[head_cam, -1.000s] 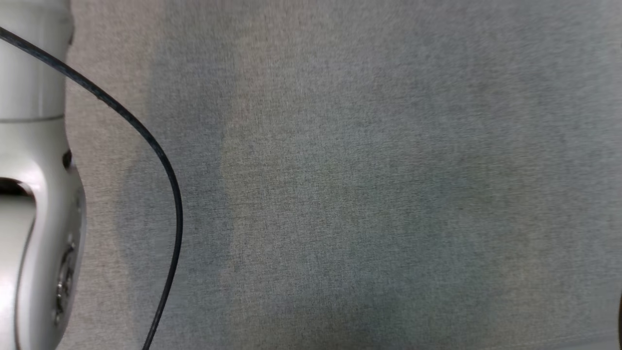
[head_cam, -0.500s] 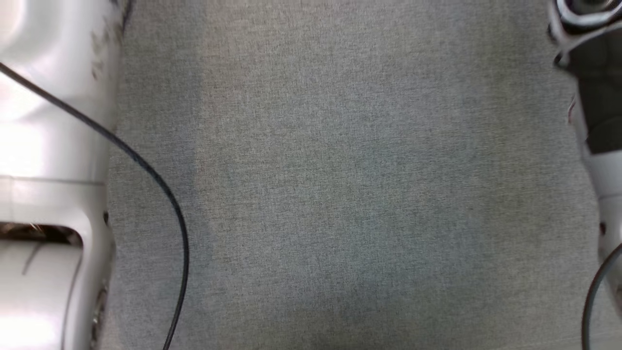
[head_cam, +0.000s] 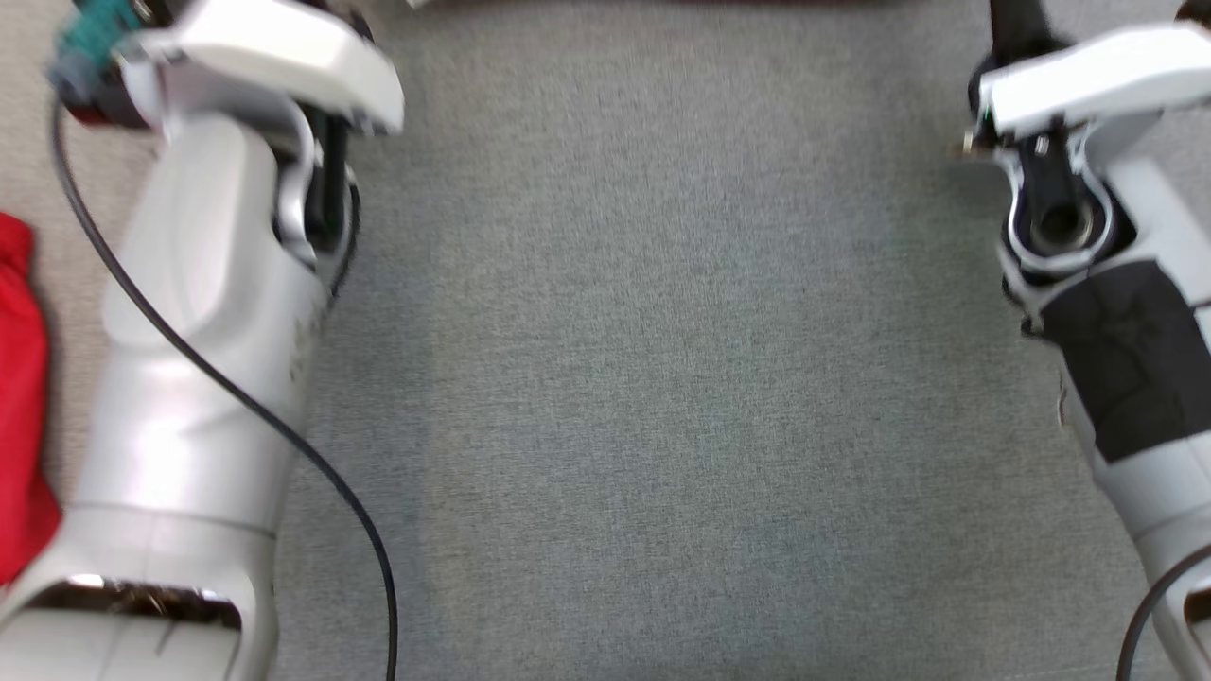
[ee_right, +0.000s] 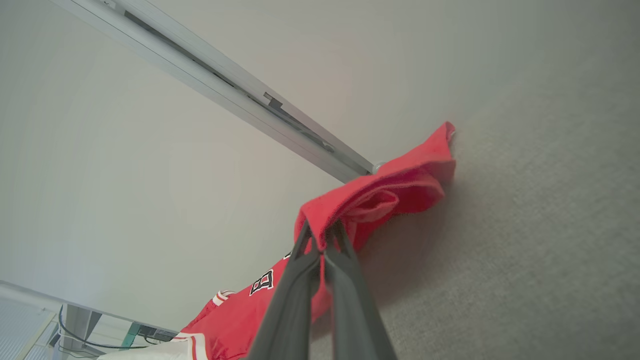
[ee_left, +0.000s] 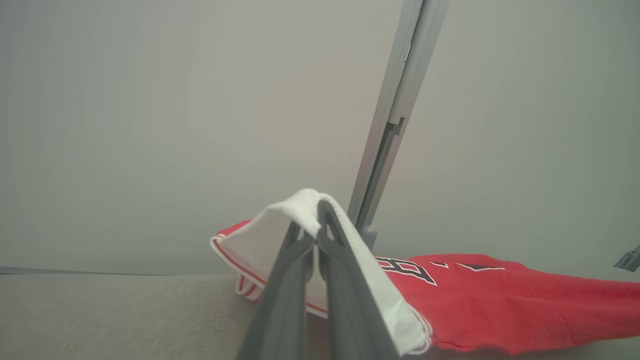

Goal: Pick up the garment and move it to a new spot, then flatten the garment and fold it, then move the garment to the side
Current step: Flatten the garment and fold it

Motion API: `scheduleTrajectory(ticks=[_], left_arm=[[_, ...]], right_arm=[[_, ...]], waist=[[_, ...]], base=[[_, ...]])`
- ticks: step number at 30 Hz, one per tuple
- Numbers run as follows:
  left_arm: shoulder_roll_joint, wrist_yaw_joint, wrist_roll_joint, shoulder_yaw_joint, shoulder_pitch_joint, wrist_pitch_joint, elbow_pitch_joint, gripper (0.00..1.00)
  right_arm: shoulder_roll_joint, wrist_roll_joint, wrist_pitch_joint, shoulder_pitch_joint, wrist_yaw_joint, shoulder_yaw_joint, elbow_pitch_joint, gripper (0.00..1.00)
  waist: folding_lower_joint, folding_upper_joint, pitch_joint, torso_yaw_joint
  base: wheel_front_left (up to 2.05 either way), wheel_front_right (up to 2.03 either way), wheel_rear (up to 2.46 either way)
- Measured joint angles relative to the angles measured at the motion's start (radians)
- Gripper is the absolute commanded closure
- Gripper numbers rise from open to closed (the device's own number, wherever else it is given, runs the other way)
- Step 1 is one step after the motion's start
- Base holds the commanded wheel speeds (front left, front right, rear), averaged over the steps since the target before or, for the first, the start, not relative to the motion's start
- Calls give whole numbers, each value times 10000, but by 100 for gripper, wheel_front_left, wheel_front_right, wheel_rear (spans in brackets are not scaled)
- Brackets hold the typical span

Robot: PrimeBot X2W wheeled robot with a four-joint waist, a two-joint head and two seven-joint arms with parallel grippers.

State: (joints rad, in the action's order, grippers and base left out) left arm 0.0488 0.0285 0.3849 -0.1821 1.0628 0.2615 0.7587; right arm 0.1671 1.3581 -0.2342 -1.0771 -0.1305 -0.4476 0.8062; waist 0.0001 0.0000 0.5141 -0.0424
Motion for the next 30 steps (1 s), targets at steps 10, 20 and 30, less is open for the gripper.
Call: scheduleTrajectory(ticks=[10,20,30], left_arm=[[2,-100,359,-608,-2478,0,15,100],[0,-4,1212,-811,-4814,0,-447,100],[-2,86,1808,-871,-6579,0,-1231,100]], right_arm=[[219,1112,508,1951,0,-627,502,100],[284,1755,802,3800,0,-815,617,100],[493,1829,700,5034,0,-1037,1060,100]], waist=[[-1,0,-1560,167],[-1,0,-3204,283],[-2,0,-4426,496]], base=[[0,0,0],[0,0,0],[0,0,0]])
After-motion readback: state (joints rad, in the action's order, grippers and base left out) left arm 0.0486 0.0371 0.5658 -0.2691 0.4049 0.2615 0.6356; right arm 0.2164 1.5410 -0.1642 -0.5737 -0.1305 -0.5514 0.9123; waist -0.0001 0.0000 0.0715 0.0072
